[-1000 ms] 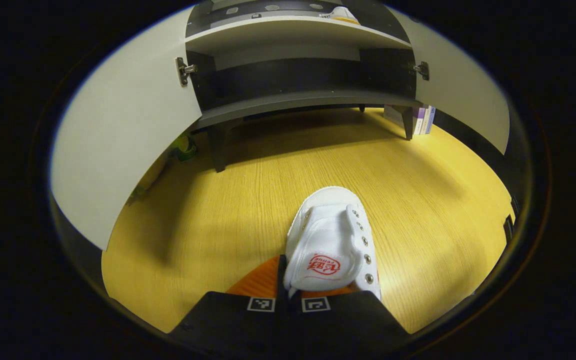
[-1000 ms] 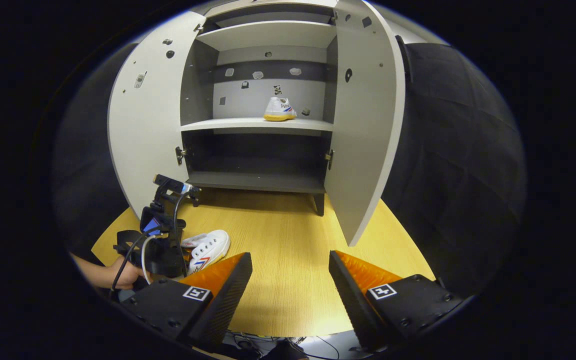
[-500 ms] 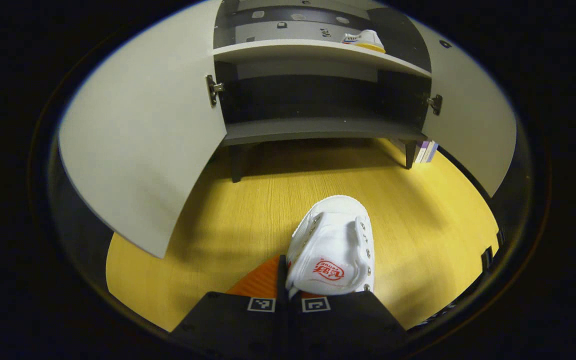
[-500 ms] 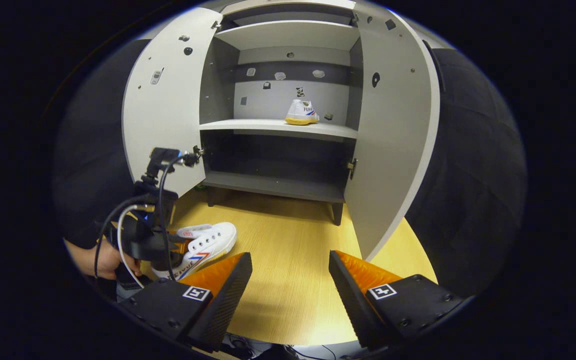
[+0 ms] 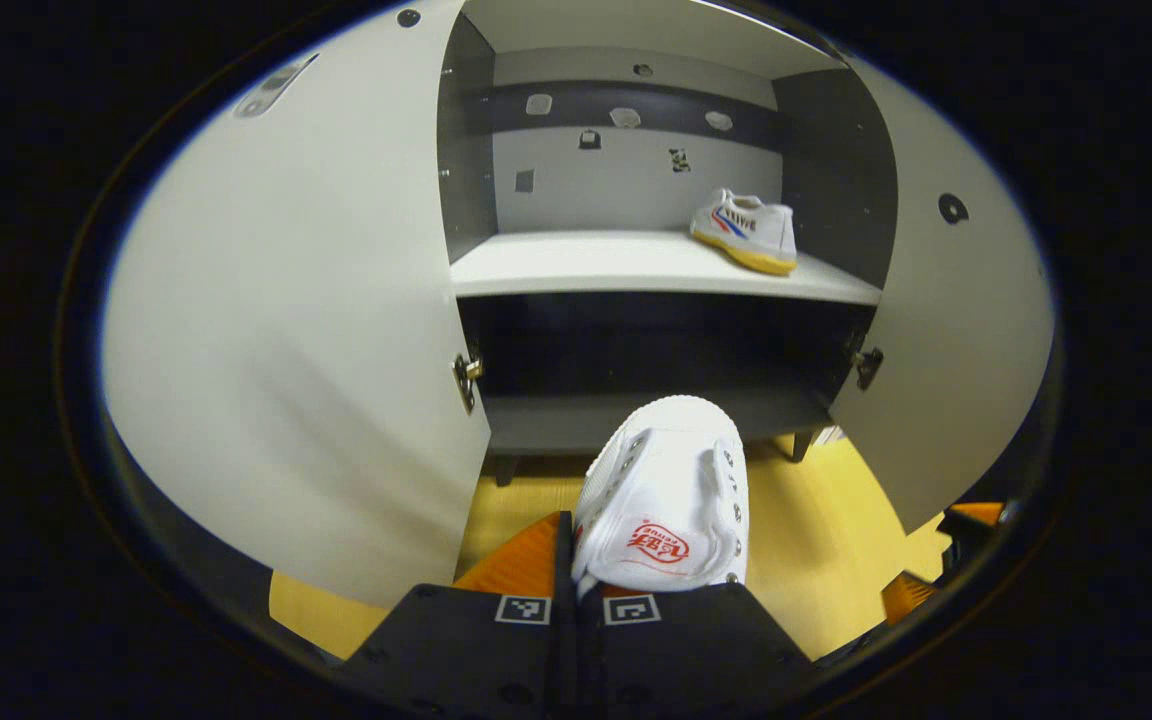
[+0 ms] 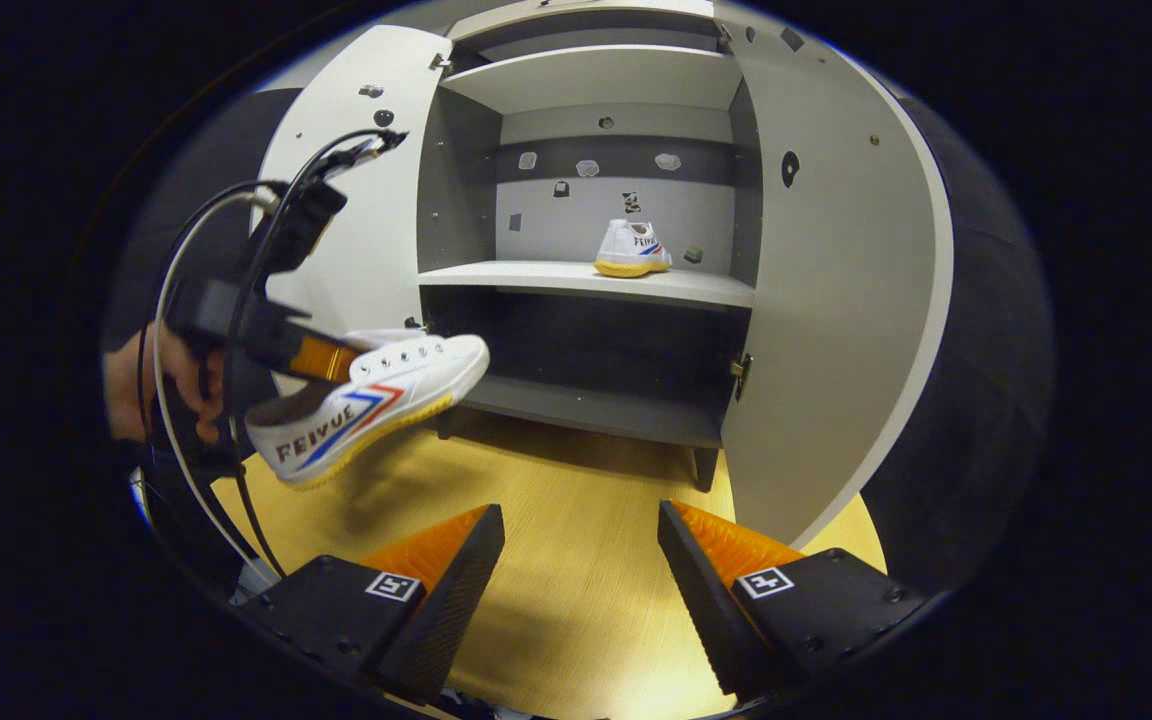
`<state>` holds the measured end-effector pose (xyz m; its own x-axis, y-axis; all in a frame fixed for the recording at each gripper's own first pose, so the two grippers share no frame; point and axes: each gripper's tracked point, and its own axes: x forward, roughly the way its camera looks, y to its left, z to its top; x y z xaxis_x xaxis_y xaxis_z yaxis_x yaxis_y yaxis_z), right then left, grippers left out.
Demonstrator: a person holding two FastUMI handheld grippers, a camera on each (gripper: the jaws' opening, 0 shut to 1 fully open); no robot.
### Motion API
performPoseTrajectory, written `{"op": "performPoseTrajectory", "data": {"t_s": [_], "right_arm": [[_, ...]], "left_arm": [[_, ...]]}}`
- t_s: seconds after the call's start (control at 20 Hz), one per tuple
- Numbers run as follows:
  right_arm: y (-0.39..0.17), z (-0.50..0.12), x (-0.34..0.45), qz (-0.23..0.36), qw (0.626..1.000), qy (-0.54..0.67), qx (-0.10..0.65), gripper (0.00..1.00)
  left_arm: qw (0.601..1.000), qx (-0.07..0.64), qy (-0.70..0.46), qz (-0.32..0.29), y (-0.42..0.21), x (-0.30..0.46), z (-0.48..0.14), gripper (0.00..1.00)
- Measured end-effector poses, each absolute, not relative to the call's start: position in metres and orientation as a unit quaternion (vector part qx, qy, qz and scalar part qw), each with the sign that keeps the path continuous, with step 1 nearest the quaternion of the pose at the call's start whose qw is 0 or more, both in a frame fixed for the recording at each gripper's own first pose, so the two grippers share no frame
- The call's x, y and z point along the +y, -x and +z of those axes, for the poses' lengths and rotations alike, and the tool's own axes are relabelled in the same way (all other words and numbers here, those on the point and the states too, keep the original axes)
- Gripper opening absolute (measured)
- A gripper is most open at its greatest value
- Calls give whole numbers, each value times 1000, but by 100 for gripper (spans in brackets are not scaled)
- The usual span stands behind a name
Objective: Grab one shoe with the right hand and put it into the shoe cabinet, grab the other shoe with the left hand and put it into the shoe cabinet; then close the right door with the right hand and the left door with the left hand.
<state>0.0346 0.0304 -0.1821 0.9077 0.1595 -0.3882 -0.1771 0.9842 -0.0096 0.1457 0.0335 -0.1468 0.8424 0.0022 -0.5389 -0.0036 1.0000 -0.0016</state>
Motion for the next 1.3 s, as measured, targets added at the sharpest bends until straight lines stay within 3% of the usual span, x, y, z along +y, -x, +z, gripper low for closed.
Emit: {"op": "performPoseTrajectory", "data": {"t_s": [0.2,0.65,0.95,1.3], "right_arm": [[-43,-186,36,118,972,10,201,98],[-54,-180,44,156,969,-3,193,99],[-47,-182,39,175,964,9,200,99],[-35,-196,15,150,964,5,219,98]], "left_arm": [[970,242,-9,9,-186,34,-81,5],[978,204,23,42,-299,40,-15,5],[978,204,9,42,-388,27,1,5],[970,237,-29,47,-475,23,-26,5]]}}
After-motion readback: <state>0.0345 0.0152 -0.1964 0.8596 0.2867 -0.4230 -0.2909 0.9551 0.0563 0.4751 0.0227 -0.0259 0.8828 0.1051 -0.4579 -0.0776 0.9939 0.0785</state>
